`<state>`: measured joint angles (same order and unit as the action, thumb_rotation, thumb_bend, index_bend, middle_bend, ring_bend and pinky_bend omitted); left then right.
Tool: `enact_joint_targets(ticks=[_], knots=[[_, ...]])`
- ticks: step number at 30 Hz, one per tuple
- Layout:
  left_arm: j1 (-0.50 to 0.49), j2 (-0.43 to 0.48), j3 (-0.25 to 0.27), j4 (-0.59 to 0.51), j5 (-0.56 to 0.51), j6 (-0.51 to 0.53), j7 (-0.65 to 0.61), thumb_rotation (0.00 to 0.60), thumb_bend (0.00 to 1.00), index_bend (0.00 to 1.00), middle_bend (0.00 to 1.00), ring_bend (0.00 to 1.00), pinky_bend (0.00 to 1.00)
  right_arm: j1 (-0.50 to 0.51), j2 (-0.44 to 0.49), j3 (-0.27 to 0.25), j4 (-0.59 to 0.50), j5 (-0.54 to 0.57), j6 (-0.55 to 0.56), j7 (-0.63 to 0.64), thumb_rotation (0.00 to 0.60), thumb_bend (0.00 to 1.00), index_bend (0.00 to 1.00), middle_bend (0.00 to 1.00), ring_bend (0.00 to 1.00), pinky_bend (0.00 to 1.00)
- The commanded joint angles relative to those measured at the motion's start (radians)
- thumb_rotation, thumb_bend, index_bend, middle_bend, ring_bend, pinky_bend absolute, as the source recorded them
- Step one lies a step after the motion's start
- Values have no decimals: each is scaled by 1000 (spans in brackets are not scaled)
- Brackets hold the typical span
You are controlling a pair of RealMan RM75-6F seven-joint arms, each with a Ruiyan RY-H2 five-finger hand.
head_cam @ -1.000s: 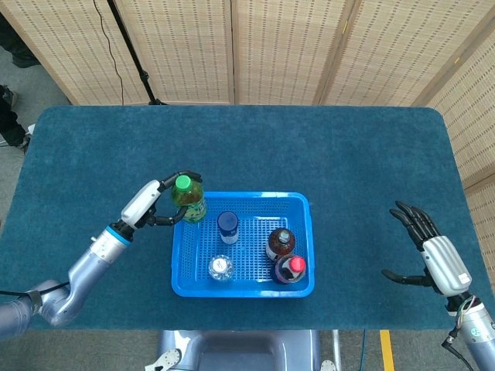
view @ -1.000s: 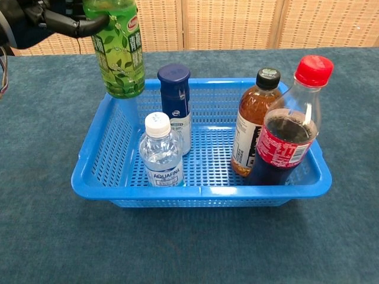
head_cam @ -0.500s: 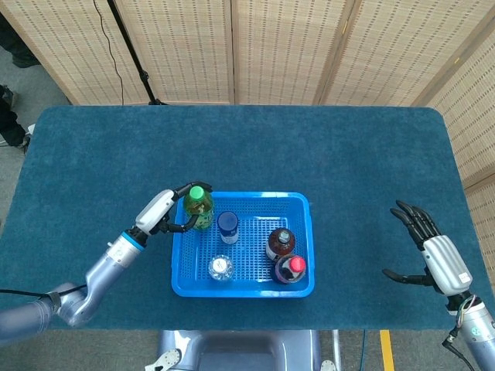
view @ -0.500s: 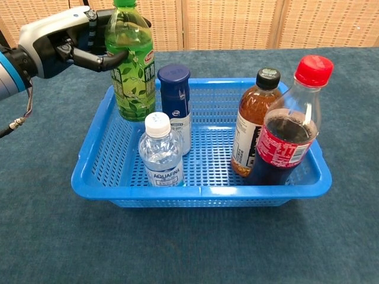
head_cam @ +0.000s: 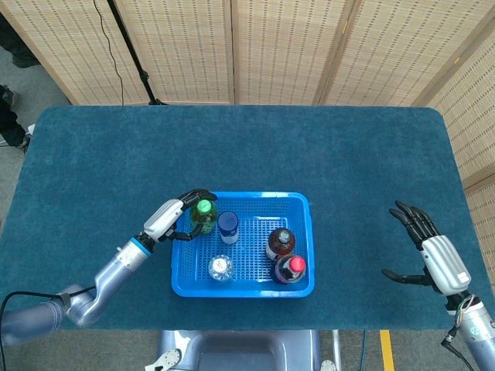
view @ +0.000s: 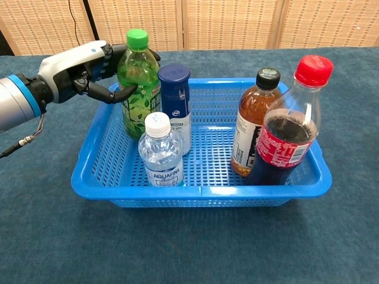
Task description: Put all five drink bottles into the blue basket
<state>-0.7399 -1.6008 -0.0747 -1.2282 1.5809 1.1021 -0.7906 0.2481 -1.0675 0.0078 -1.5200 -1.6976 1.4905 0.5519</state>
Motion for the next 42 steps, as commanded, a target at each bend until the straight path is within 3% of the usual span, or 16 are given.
enact_joint_targets(ticks=[1,5,16,22,27,28,32,35,42], knots=[[-1,-1,4,8,9,11,-11,600,531,82,0,0,0,0,0,0,0,1,0,-1,600,0,0,0,0,0],[3,-1,3,15,14,33,-26,600,517,2,0,0,0,0,0,0,-1,1,1,-2,600,0,0,0,0,0],[20,38,12,-3,24,75,-69,600,457,0,0,0,0,-2,2,-2,-6,-4,5,-5,600,0,0,0,0,0],[63,155,-19,-97,2,152,-59,600,435,0,0,0,0,-3,5,-4,-10,-8,9,-3,600,0,0,0,0,0],[109,321,-18,-235,-34,158,54,600,383,0,0,0,0,-7,-2,3,1,1,11,-58,600,0,0,0,0,0],[139,387,-12,-279,-54,173,129,600,371,0,0,0,0,-11,-11,13,11,15,15,-124,600,0,0,0,0,0],[217,514,15,-408,-112,200,327,600,351,0,0,0,0,-28,-44,41,15,51,37,-304,600,0,0,0,0,0],[282,552,42,-447,-142,238,427,600,346,0,0,0,0,-36,-64,53,12,70,42,-404,600,0,0,0,0,0],[435,541,120,-408,-167,329,503,600,344,0,0,0,0,-39,-88,61,8,84,37,-527,600,0,0,0,0,0]])
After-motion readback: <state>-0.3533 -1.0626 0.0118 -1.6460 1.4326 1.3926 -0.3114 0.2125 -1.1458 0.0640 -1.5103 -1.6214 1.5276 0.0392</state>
